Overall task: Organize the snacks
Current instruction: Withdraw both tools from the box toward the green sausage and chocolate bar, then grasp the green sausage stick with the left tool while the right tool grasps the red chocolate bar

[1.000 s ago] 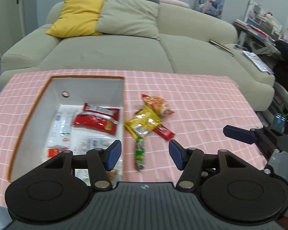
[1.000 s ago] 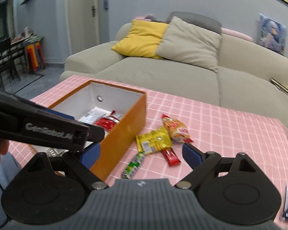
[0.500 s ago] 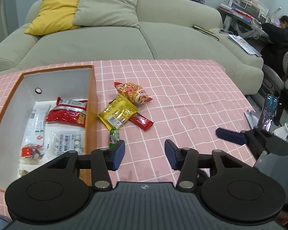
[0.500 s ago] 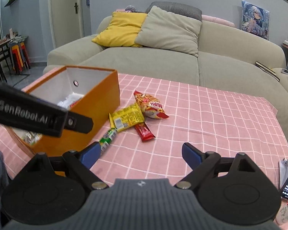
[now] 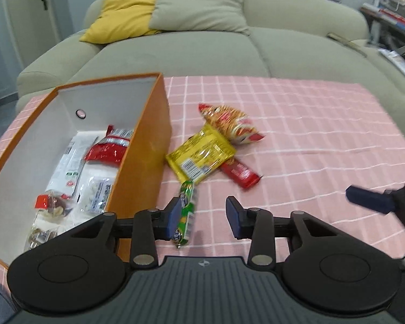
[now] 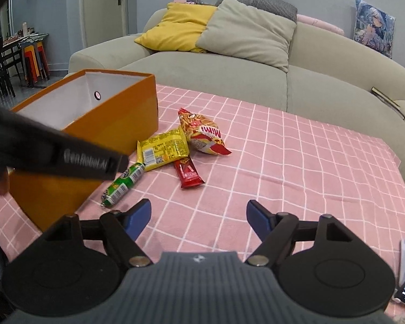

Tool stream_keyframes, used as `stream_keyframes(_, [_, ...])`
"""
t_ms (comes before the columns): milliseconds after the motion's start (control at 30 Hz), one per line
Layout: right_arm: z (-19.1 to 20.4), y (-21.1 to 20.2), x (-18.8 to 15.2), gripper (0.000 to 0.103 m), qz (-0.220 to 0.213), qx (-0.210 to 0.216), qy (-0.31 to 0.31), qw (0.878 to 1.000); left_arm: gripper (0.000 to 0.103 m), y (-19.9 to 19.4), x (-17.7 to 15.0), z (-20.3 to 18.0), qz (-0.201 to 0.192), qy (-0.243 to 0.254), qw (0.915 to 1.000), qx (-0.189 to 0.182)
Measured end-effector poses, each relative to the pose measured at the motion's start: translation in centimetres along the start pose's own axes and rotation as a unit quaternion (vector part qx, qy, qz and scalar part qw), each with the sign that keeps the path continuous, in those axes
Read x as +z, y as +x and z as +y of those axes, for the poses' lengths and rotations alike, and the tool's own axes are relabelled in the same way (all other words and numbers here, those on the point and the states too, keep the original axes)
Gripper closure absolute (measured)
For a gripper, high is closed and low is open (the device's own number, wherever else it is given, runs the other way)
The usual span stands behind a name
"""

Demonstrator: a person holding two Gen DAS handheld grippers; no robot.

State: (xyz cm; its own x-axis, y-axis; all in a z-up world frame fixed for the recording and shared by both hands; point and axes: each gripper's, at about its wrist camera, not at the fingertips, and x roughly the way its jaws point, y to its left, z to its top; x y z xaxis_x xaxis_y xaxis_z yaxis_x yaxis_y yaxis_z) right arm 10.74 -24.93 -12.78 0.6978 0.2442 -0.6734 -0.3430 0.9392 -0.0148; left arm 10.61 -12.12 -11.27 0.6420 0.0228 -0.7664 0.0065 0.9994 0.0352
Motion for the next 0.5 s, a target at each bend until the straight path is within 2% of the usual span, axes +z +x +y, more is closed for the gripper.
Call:
stream_keyframes(200, [-0.7, 2.6, -0.3, 0.035, 0.003, 0.03, -0.026, 0.999, 0.058, 2.4, -0.8, -1.2, 0.003, 0.027, 0.9988, 0.039])
stream_keyframes(367, [-1.0, 6.1, -0.5, 0.044, 0.017, 0.044, -0.09, 0.995, 0.058, 4.4, -0.7, -1.6, 0.016, 0.034, 0.9963, 0.077])
stream_keyframes(400, [-1.1, 6.8, -0.5, 0.048, 0.019, 0.048, -0.101, 0.994, 0.058, 4.7, -0.7, -1.7, 0.015, 0.036, 0.9955, 0.086])
stream_keyframes(500, [-1.5, 8.4, 0.0, 0.049, 0.019, 0.064, -0.111, 0.992, 0.058, 5.8, -0.8, -1.6, 0.024, 0.036, 0.9946, 0.094])
